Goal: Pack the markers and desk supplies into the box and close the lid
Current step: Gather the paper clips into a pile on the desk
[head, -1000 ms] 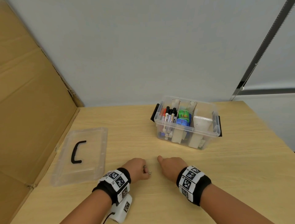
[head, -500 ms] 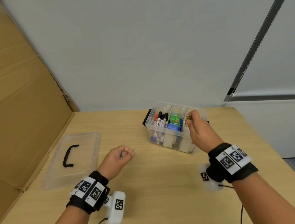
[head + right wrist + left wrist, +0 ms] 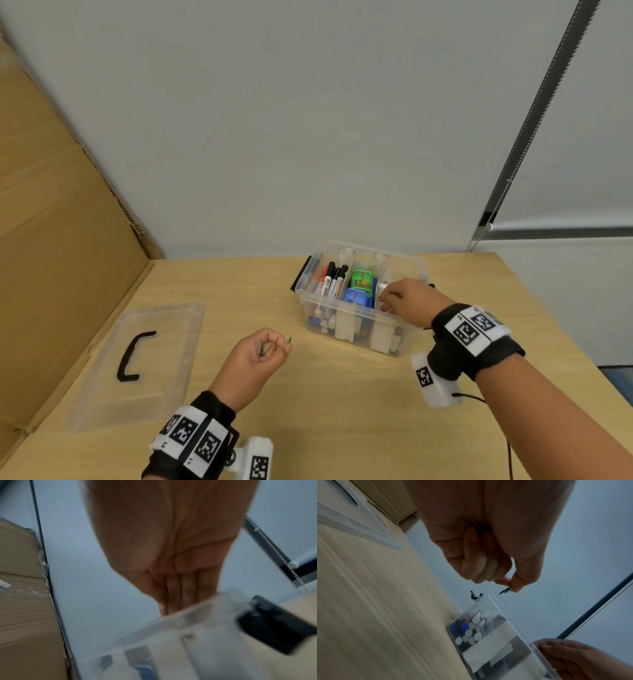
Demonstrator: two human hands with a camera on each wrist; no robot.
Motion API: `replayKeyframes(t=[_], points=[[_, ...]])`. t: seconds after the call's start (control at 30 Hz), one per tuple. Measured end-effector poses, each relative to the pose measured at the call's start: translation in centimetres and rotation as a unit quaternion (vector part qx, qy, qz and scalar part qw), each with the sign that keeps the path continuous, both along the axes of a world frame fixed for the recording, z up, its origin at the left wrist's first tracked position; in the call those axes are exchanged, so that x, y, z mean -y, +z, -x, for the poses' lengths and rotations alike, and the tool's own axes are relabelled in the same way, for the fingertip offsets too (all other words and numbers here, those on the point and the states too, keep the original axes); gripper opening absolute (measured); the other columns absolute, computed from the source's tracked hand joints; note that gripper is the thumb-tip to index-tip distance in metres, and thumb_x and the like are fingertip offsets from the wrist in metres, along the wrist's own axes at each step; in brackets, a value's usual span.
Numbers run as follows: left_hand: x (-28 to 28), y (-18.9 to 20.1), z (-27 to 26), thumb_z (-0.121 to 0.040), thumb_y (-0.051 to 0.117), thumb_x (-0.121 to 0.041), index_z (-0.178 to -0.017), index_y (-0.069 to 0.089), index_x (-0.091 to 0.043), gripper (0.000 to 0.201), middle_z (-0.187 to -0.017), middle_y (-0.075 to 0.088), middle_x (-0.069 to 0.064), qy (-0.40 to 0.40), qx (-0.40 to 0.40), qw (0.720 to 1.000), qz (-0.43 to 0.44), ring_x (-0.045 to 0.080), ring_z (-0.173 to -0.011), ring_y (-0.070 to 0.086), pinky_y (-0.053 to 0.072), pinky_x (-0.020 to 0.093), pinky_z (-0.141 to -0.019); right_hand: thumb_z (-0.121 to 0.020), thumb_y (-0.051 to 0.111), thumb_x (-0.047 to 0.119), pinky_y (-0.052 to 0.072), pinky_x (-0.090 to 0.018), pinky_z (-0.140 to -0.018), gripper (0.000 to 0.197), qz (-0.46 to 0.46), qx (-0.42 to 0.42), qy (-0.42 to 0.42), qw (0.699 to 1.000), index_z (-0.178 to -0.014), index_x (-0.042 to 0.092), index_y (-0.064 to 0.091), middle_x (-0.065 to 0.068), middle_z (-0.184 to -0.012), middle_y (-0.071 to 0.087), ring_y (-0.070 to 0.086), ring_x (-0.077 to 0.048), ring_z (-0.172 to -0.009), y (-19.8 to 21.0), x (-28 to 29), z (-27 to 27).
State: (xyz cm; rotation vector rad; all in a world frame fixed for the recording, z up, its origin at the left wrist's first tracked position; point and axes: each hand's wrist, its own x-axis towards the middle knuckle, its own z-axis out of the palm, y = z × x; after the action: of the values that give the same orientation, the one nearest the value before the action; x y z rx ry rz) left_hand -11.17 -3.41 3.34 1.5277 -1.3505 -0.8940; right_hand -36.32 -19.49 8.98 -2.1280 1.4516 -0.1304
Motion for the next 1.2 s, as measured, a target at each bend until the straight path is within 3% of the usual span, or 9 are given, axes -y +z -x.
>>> replayKeyframes(t=[0.1,0.17,0.27,0.43,0.53,0.63,0.8,1.0,1.2], points=[[0.1,-0.3,0.8,-0.090,0.061,-0.017,-0.078,0.057,-0.010,0.014,-0.062,0.035,0.002,0.006,0.005,1.000,-0.009,0.014,-0.055,0.030,0.033,0.024,-0.057,-0.095,0.042,0.018,0.049,-0.029,-0.078,0.020,0.202,0.099,-0.064,0.972,-0.097,0.024,0.061,0.002,-0.096,0.067,0.061,-0.015,-0.091,-1.9,-0.3,2.6],[0.5,-0.3,1.7,-0.089,0.062,-0.018,-0.078,0.058,-0.010,0.014,-0.060,0.032,0.002,0.003,0.007,1.000,-0.009,0.012,-0.053,0.028,0.035,0.024,-0.059,-0.096,0.042,0.024,0.048,-0.031,-0.088,0.024,0.279,0.093,-0.087,0.952,-0.113,0.021,0.060,0.002,-0.112,0.063,0.054,-0.014,-0.105,-4.0,-0.6,4.4],[1.9,0.2,3.7,-0.090,0.061,-0.018,-0.079,0.057,-0.011,0.013,-0.055,0.028,-0.005,-0.001,0.006,1.000,0.008,0.009,-0.052,0.026,0.033,0.019,-0.056,-0.099,0.035,0.035,0.034,-0.034,-0.111,0.045,0.250,0.094,-0.087,0.960,-0.142,0.021,0.042,0.008,-0.146,0.042,0.038,-0.013,-0.134,-7.0,-0.9,5.9],[6.2,3.0,8.9,-0.091,0.055,-0.031,-0.084,0.052,-0.026,0.009,-0.055,0.036,-0.009,-0.045,0.125,0.989,0.069,0.008,-0.051,0.032,0.032,0.024,-0.054,-0.098,0.025,0.038,0.030,-0.032,-0.114,0.051,0.251,0.138,-0.086,0.954,-0.147,0.026,0.034,0.013,-0.153,0.029,0.032,-0.008,-0.138,-9.1,-0.7,5.8],[10.2,5.0,12.3,-0.094,0.048,-0.031,-0.095,0.051,-0.022,0.009,-0.060,0.045,-0.008,-0.090,0.315,0.945,0.018,0.004,-0.052,0.042,0.035,0.019,-0.053,-0.094,0.019,0.041,0.034,-0.034,-0.111,0.057,0.272,0.139,-0.086,0.948,-0.145,0.024,0.036,0.011,-0.153,0.031,0.035,-0.009,-0.136,-9.3,-0.9,5.7],[14.2,5.8,15.2,-0.092,0.047,-0.022,-0.100,0.053,-0.012,0.014,-0.079,0.063,0.004,-0.151,0.471,0.869,-0.013,0.023,-0.070,0.059,0.051,0.035,-0.068,-0.093,0.015,0.043,0.033,-0.036,-0.112,0.059,0.266,0.145,-0.086,0.949,-0.146,0.026,0.035,0.013,-0.154,0.029,0.032,-0.009,-0.138,-9.4,-0.9,5.7],[17.7,5.8,18.3,-0.089,0.056,-0.015,-0.102,0.058,-0.004,0.017,-0.098,0.065,0.014,-0.246,0.568,0.777,-0.115,0.031,-0.088,0.063,0.049,0.037,-0.076,-0.092,0.016,0.041,0.032,-0.035,-0.111,0.059,0.267,0.160,-0.085,0.947,-0.146,0.024,0.036,0.013,-0.153,0.030,0.033,-0.009,-0.137,-9.6,-0.8,5.8],[18.3,5.1,18.0,-0.090,0.056,-0.023,-0.104,0.068,-0.006,0.025,-0.095,0.066,0.011,-0.277,0.523,0.790,-0.162,0.024,-0.081,0.058,0.050,0.035,-0.080,-0.092,0.016,0.043,0.030,-0.036,-0.111,0.060,0.262,0.161,-0.080,0.948,-0.146,0.025,0.036,0.012,-0.153,0.030,0.033,-0.010,-0.137,-9.8,-0.7,6.0],[15.9,5.0,16.7,-0.093,0.047,-0.023,-0.109,0.064,-0.016,0.024,-0.100,0.068,0.003,-0.221,0.427,0.874,-0.069,0.017,-0.085,0.060,0.049,0.030,-0.079,-0.092,0.015,0.042,0.029,-0.033,-0.112,0.059,0.261,0.163,-0.075,0.949,-0.147,0.026,0.032,0.014,-0.154,0.027,0.031,-0.009,-0.138,-10.0,-0.7,6.0]])
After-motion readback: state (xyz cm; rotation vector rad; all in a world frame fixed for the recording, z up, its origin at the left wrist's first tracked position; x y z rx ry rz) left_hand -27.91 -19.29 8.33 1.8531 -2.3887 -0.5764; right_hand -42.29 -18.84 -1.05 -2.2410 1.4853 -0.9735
